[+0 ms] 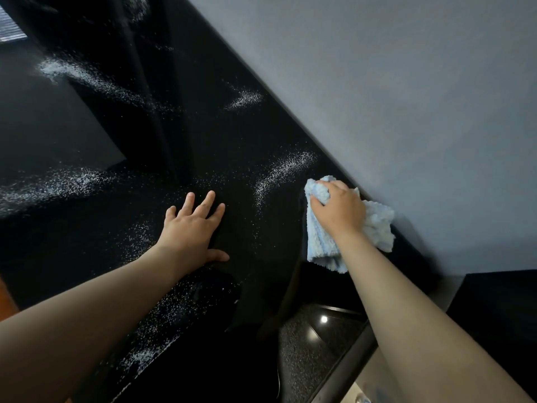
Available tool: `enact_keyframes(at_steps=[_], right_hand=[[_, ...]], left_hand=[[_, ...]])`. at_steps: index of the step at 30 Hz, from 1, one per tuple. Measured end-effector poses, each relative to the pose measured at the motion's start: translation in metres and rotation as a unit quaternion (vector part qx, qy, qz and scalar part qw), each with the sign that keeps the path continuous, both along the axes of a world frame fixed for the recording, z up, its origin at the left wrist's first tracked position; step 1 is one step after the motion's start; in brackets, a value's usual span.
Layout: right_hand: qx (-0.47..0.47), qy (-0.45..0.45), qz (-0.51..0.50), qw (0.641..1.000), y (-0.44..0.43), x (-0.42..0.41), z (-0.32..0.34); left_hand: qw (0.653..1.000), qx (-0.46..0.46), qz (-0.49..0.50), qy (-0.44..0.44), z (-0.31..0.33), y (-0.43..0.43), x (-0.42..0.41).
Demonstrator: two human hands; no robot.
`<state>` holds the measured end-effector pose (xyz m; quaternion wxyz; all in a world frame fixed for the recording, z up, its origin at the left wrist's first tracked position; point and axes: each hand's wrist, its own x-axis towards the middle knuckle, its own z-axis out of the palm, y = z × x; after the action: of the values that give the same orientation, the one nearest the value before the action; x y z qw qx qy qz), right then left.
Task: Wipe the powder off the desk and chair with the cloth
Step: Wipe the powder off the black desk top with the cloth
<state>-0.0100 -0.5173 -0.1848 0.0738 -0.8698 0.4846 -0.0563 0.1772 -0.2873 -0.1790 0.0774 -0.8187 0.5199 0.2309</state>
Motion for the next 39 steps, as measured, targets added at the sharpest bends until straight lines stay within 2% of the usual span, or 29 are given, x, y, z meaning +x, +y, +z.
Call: enact_keyframes(at_steps=[10,20,25,30,39], right_hand=[[0.017,0.015,0.053,0.998,0.061,0.005,0.001],[0.028,0.010,0.057,0.998,0.115,0.009,-0.002],[0.030,0.005,0.054,0.998,0.133,0.011,-0.001],[0.046,0.001,0.044,0.998,0.150,0.014,0.000],[0.073,0.000,0.044,0.996,0.203,0.017,0.006]], left_hand=[[1.000,-0.002,-0.003,-0.008,0.001,0.000,0.000],[1.000,-0.009,-0.009,-0.016,0.002,0.002,0.001],[0.999,-0.032,0.001,0.015,0.009,0.008,0.006],[0.997,-0.063,0.007,0.036,0.018,0.034,0.016],[0.998,-0.036,-0.018,0.055,0.024,0.125,0.029]])
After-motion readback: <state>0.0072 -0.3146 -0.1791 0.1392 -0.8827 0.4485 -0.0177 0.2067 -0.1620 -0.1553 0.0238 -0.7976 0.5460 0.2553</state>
